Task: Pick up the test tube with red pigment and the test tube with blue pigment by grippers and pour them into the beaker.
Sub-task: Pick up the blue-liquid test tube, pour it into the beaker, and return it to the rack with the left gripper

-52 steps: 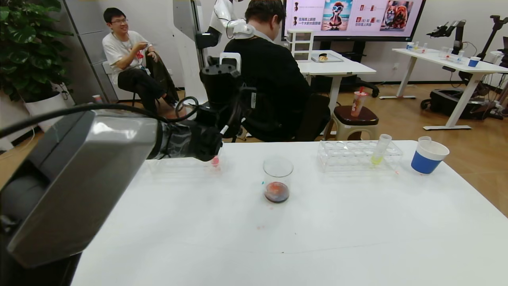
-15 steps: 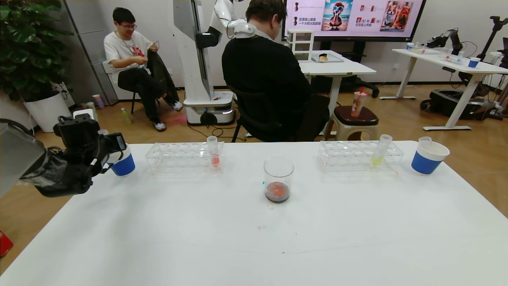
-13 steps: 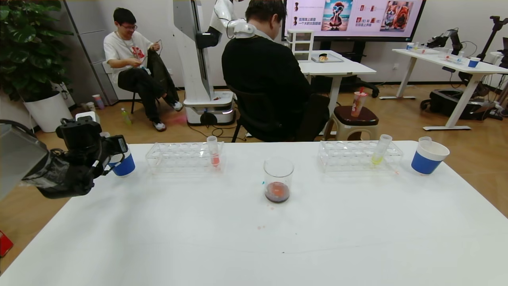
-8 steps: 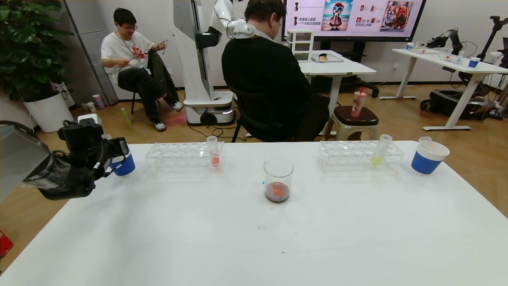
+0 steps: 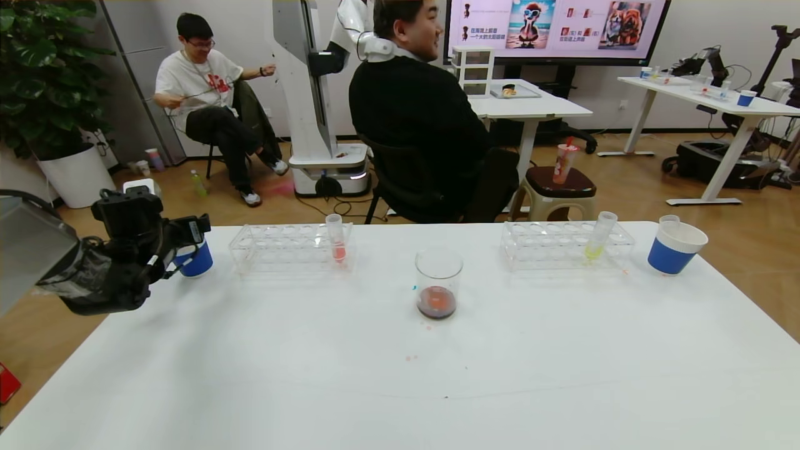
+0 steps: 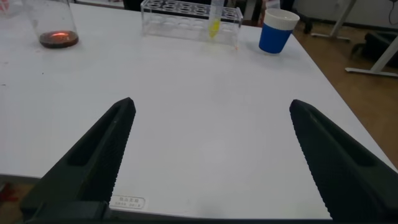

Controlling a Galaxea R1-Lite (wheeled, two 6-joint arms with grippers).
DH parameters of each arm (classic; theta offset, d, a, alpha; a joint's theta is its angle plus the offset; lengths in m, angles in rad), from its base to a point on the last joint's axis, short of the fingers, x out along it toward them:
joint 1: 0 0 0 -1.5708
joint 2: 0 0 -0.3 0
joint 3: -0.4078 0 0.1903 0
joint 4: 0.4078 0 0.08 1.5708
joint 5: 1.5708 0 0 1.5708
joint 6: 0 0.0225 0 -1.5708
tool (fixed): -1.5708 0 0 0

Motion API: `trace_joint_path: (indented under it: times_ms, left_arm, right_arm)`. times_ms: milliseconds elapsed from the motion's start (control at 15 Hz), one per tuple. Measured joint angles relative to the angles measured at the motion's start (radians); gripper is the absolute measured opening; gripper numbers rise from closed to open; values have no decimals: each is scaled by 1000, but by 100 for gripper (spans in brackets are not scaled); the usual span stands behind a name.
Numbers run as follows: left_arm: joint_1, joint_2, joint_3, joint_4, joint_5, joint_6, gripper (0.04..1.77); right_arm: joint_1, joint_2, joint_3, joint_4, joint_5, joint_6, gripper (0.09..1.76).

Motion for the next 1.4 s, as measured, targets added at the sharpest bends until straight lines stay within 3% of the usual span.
trace_joint_path:
  times_ms: [200, 400, 600, 733, 867, 1133, 1400]
  left_arm:
    - [-64, -40, -55, 36, -1, 31, 175]
    - [-186, -91, -128, 154, -1, 47, 175]
    - [-311, -124, -174, 202, 2, 50, 175]
    - [-360, -149, -180, 210, 49, 82, 175]
    - [-386, -193, -179, 214, 85, 119, 175]
    - [-404, -377, -137, 286, 100, 180, 175]
    - [-405, -647, 29, 392, 101, 222, 175]
  right_arm:
    - [0, 0, 0, 0, 0, 0, 173]
    - [0, 0, 0, 0, 0, 0, 173]
    - [0, 0, 0, 0, 0, 0, 173]
    - [0, 0, 0, 0, 0, 0, 173]
    - [0, 0, 0, 0, 0, 0, 173]
    - [0, 0, 0, 0, 0, 0, 173]
    - [0, 0, 0, 0, 0, 0, 173]
